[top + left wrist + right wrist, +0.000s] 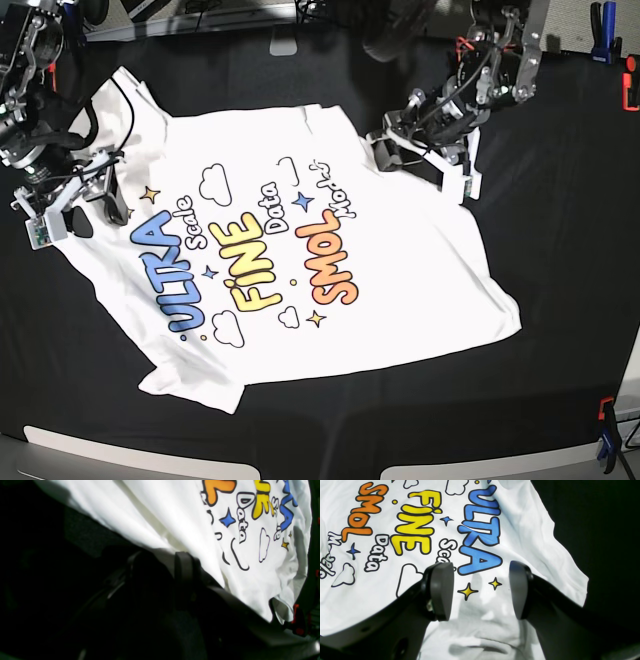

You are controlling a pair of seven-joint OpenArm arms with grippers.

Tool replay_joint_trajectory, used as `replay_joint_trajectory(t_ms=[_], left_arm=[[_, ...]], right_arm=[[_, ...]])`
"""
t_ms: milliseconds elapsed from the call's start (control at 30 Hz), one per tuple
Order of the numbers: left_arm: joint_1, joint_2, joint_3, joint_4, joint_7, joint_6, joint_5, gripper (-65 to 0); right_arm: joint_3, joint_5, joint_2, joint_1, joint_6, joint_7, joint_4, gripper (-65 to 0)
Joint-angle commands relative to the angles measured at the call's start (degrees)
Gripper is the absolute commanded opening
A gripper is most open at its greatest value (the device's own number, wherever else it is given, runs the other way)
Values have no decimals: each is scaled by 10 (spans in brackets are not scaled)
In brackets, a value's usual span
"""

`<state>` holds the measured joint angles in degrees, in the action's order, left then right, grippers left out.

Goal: Layout the t-shirt on the table in an organized manner, then fold the t-shirt properly
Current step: 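Move the left gripper toward the shirt's printed center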

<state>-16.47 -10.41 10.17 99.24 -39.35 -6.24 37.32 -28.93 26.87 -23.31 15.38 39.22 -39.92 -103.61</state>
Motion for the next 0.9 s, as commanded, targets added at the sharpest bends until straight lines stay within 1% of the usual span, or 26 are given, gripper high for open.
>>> replay_joint_trajectory(t_ms=[0, 200, 300, 400, 467, 567, 767, 867], left_arm=[[5, 2, -1, 8, 13, -2, 6, -458], [4, 2, 0, 8, 27, -2, 3, -458], [4, 2, 0, 8, 44, -2, 2, -458], [4, 2, 0, 8, 65, -2, -38, -458], [4, 2, 0, 8, 69, -8, -61, -458], [4, 2, 0, 8, 69, -29, -63, -458], [4, 2, 0, 3, 69, -32, -65, -458], [4, 3, 0, -18, 73, -32, -90, -458]], right_arm=[[-3, 8, -10, -4, 0, 19, -11, -310], [-3, 8, -10, -4, 0, 19, -11, -310], [-3, 9, -10, -5, 0, 20, -11, -310], [-3, 8, -10, -4, 0, 19, -11, -310], [-3, 9, -10, -4, 0, 19, -11, -310], [-3, 9, -10, -4, 0, 19, -11, -310], [-3, 9, -10, -5, 0, 20, -11, -310], [-3, 9, -10, -4, 0, 20, -11, -310]])
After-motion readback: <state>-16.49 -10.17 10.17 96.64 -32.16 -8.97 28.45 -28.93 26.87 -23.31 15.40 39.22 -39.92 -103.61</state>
